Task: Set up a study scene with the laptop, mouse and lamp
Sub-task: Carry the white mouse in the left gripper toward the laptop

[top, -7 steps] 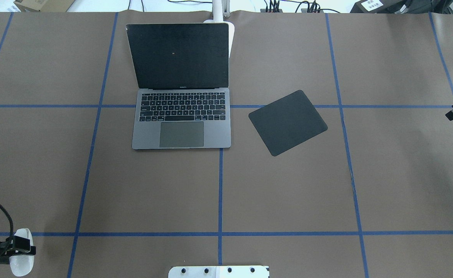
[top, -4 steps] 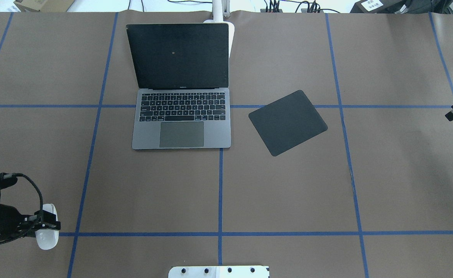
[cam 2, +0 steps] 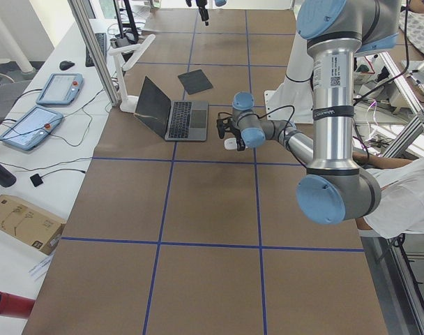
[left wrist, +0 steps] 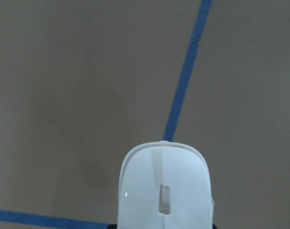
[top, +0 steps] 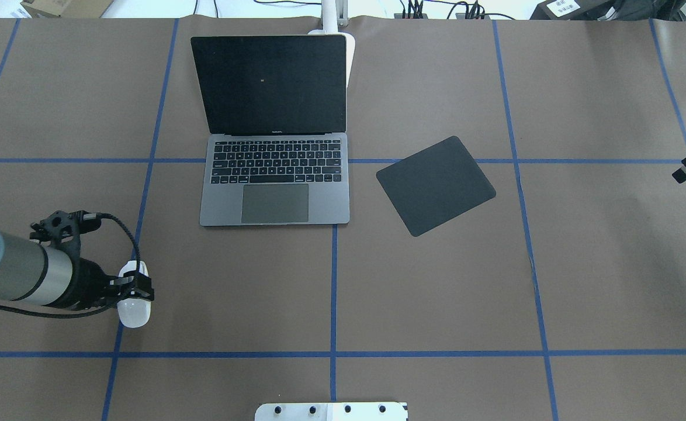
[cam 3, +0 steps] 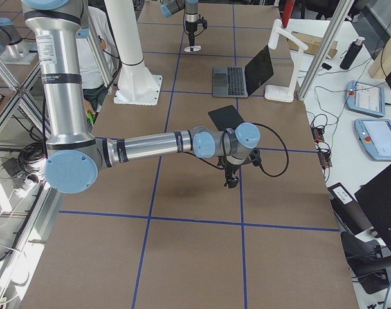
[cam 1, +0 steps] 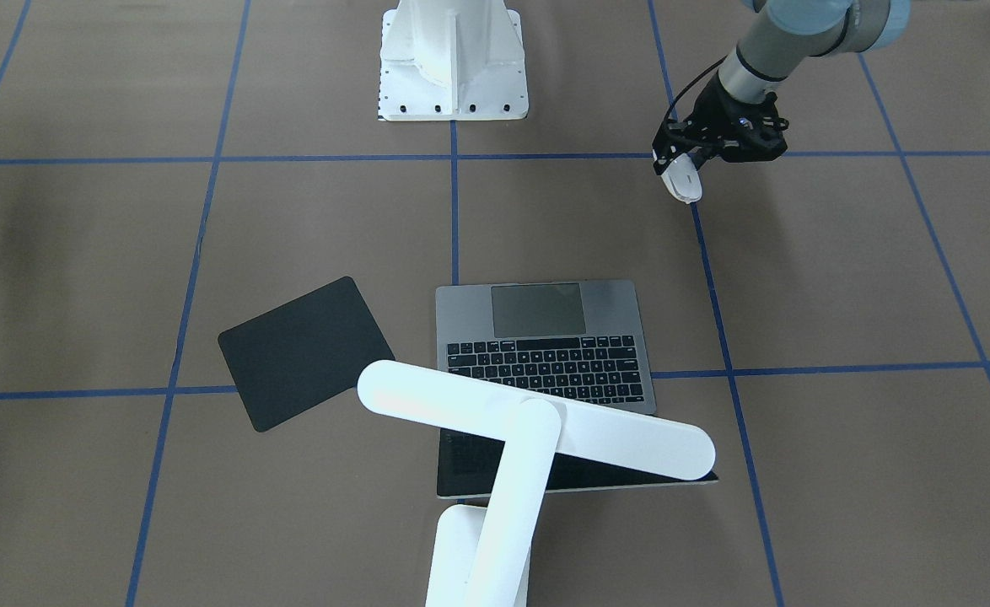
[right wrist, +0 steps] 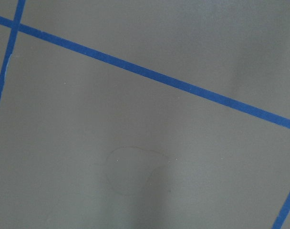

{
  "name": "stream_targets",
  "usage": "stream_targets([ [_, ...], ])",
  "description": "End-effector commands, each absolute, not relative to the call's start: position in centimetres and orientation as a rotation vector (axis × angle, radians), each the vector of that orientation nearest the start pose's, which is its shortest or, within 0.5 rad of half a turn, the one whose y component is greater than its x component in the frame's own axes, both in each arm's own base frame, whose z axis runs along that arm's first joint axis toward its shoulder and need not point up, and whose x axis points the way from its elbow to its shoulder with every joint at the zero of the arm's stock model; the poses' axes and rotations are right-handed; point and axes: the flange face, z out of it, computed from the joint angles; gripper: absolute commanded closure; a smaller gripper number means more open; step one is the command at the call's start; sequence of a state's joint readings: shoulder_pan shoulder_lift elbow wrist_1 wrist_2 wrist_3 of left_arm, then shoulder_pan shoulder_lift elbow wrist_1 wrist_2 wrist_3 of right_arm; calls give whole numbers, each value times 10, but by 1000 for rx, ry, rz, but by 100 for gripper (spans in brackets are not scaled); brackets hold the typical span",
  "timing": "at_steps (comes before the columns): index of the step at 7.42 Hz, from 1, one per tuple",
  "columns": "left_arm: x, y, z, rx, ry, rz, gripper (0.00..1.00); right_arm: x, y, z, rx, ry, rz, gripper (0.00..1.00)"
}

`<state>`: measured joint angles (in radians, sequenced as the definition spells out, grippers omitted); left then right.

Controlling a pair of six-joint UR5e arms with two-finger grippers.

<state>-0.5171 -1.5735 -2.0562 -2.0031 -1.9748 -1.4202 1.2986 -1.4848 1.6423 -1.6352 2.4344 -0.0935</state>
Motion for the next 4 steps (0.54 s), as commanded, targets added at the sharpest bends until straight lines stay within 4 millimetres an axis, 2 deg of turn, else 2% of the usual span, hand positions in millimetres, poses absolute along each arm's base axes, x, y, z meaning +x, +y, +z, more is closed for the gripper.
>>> stream_targets([
  [1,428,-364,306,-25,986,-144,68,-90,-527,582,2,-873,-385,1],
  [3,490,-405,233,5,975,-161,68,-94,-532,585,-7,-874,-386,1],
  [4,517,-423,204,27,981,-162,68,-95,-534,591,4,-875,-391,1],
])
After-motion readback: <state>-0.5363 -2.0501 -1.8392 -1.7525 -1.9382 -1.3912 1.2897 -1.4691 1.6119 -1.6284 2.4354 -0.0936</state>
